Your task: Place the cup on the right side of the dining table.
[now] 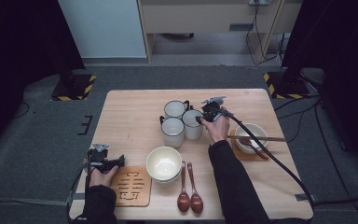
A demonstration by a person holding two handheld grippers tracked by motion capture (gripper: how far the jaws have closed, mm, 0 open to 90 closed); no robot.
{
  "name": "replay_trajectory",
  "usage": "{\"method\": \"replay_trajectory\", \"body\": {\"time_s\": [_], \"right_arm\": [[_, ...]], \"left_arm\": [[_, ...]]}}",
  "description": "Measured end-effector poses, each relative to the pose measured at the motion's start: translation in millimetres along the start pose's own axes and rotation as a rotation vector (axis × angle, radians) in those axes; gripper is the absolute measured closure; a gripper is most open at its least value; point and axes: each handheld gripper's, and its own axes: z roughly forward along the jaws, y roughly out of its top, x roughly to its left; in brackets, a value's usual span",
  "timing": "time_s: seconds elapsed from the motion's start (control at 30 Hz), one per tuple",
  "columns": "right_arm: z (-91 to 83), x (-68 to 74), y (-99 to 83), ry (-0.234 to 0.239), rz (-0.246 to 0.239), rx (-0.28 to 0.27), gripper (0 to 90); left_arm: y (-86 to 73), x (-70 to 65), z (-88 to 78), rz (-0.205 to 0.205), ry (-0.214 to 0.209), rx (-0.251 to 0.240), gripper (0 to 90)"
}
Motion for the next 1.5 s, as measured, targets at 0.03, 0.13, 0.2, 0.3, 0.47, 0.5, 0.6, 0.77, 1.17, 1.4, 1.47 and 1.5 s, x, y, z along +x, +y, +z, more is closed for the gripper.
{"method": "replay_trajectory", "body": {"time_s": [0.03, 0.13, 0.2, 0.3, 0.47, 0.5, 0.6, 0.77, 1.17, 1.4, 1.47, 1.5], "right_arm": [[0.8, 0.4, -0.3, 0.001, 0.007, 0.005, 63.5], [3.5, 0.6, -1.4, 0.001, 0.015, 0.015, 64.9], [4.5, 1.0, -1.4, 0.001, 0.034, 0.019, 66.2], [5.4, 1.8, -0.2, -0.008, 0.036, 0.027, 68.7], [6.4, 2.5, 1.5, -0.033, 0.057, 0.030, 74.1], [6.6, 2.5, 1.7, -0.037, 0.059, 0.028, 74.9], [7.2, 2.4, 2.5, -0.048, 0.072, 0.024, 77.6], [7.4, 4.3, 5.3, -0.073, 0.043, 0.045, 79.6], [-3.0, -6.5, -1.2, -0.037, 0.072, 0.066, 80.1], [-1.3, -9.0, -6.2, -0.012, 0.091, 0.085, 81.3], [-2.0, -6.9, -5.1, -0.009, 0.080, 0.102, 81.4], [-2.3, -6.6, -4.7, -0.014, 0.088, 0.108, 81.4]], "left_arm": [[0.0, 0.0, 0.0, 0.000, 0.000, 0.000, 0.0], [0.0, 0.0, 0.0, 0.000, 0.000, 0.000, 0.0], [0.0, 0.0, 0.0, 0.000, 0.000, 0.000, 0.0], [0.0, 0.0, 0.0, 0.000, 0.000, 0.000, 0.0], [0.0, 0.0, 0.0, 0.000, 0.000, 0.000, 0.0], [0.0, 0.0, 0.0, 0.000, 0.000, 0.000, 0.0], [0.0, 0.0, 0.0, 0.000, 0.000, 0.000, 0.0], [0.0, 0.0, 0.0, 0.000, 0.000, 0.000, 0.0], [0.0, 0.0, 0.0, -0.001, 0.000, 0.000, 0.0], [0.0, 0.0, 0.0, -0.001, 0.000, 0.000, 0.0], [0.0, 0.0, 0.0, 0.000, 0.000, 0.000, 0.0], [0.0, 0.0, 0.0, 0.000, 0.000, 0.000, 0.0]]}}
